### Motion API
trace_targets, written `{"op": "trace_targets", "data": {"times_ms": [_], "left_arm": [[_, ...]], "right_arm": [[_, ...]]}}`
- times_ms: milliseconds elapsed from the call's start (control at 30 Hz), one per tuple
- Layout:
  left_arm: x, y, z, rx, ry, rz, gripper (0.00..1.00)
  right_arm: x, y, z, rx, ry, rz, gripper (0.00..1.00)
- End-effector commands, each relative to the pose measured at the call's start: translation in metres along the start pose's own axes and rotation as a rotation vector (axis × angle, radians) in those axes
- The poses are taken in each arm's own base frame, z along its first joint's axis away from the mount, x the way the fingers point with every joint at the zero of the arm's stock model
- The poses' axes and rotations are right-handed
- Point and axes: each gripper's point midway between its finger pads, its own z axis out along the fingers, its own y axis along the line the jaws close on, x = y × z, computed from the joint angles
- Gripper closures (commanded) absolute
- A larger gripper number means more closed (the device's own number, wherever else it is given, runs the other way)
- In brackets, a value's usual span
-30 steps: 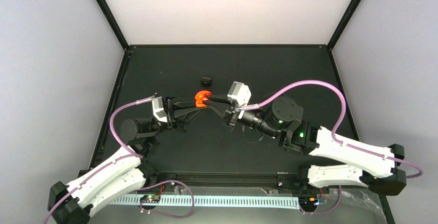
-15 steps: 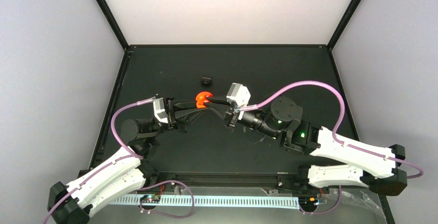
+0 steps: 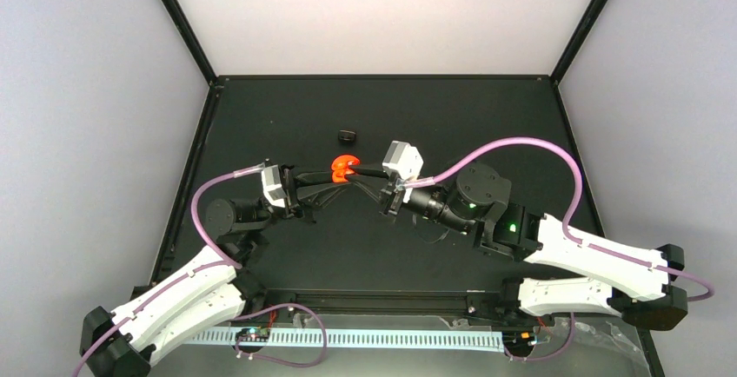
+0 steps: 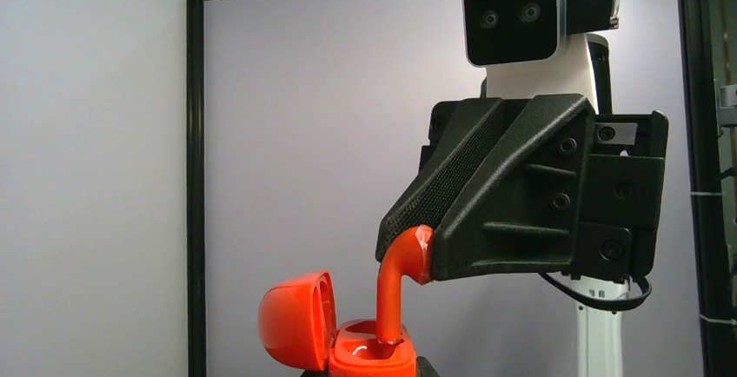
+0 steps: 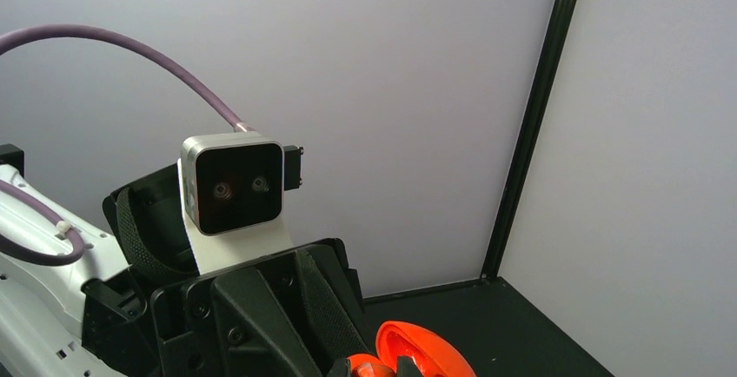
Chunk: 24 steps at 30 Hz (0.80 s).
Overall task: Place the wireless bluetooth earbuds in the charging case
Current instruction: Place the earbud in the charging case.
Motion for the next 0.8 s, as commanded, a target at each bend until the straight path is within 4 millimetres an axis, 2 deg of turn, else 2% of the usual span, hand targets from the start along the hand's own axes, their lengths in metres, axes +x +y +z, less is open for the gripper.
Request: {"op": "trace_targets", "data": {"times_ms": [0, 333, 767], "left_arm": [[-0.008, -0.007, 0.000, 0.025, -0.014, 0.026, 0.98], [-0.011, -0.008, 0.000, 0.029, -0.020, 0.035, 0.98], [-0.011, -0.010, 0.001, 0.039, -0.020, 0.030, 0.98]], "right_arm": [[0.000, -0.001, -0.002, 0.011, 0.002, 0.003, 0.91], [0.010, 0.000, 0.001, 0.013, 0.041, 0.004, 0.91], [0.019, 0.003, 0.016, 0.000, 0.118, 0.016, 0.91]]}}
